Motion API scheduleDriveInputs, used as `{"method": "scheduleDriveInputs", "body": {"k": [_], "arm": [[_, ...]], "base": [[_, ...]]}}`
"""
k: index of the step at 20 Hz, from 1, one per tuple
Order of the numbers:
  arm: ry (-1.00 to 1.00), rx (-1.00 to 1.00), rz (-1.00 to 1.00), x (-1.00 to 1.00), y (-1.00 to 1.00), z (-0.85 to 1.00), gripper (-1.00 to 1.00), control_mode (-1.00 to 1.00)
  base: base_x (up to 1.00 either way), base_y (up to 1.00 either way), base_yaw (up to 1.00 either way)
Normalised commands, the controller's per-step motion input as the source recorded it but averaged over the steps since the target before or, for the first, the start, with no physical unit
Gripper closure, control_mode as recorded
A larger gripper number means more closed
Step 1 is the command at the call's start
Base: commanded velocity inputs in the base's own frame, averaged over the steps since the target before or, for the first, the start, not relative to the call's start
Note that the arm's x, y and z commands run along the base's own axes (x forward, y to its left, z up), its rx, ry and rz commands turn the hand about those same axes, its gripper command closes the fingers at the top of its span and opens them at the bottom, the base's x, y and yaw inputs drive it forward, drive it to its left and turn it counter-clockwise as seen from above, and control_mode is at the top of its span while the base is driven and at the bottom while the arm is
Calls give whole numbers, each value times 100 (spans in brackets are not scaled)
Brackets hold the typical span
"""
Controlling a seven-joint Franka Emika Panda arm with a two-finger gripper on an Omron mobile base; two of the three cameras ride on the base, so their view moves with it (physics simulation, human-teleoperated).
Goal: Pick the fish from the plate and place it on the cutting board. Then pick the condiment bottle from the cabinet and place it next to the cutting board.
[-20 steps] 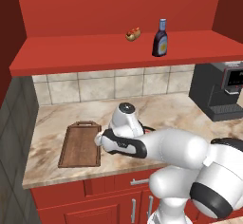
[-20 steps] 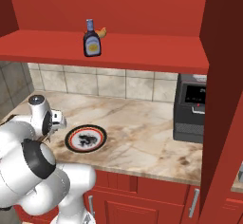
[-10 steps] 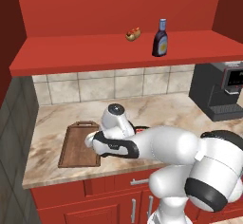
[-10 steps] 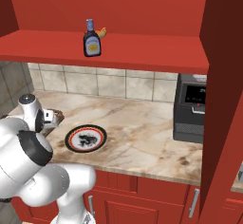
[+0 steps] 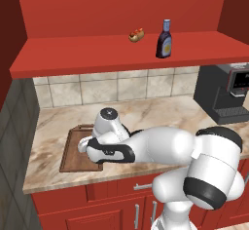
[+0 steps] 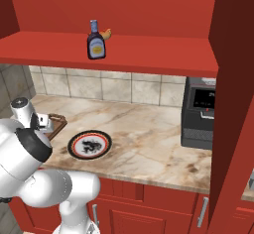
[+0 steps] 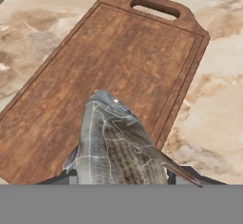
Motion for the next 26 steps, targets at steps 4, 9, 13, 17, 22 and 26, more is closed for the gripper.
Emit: {"method": "scheduleDriveInputs", "body": {"k": [4, 9, 13, 17, 22, 26], "arm": [[0, 0, 0, 0, 21, -8, 100, -100], [0, 0, 0, 0, 15, -16, 100, -100], [-1, 0, 0, 3, 9, -9, 100, -100], [-2, 0, 0, 11, 3, -4, 100, -100], [-2, 0, 0, 13, 0, -2, 100, -100], [-3, 0, 0, 9, 2, -10, 100, -100]], "base": [[0, 0, 0], [0, 0, 0], [0, 0, 0], [0, 0, 0], [0, 0, 0], [0, 0, 0]]}}
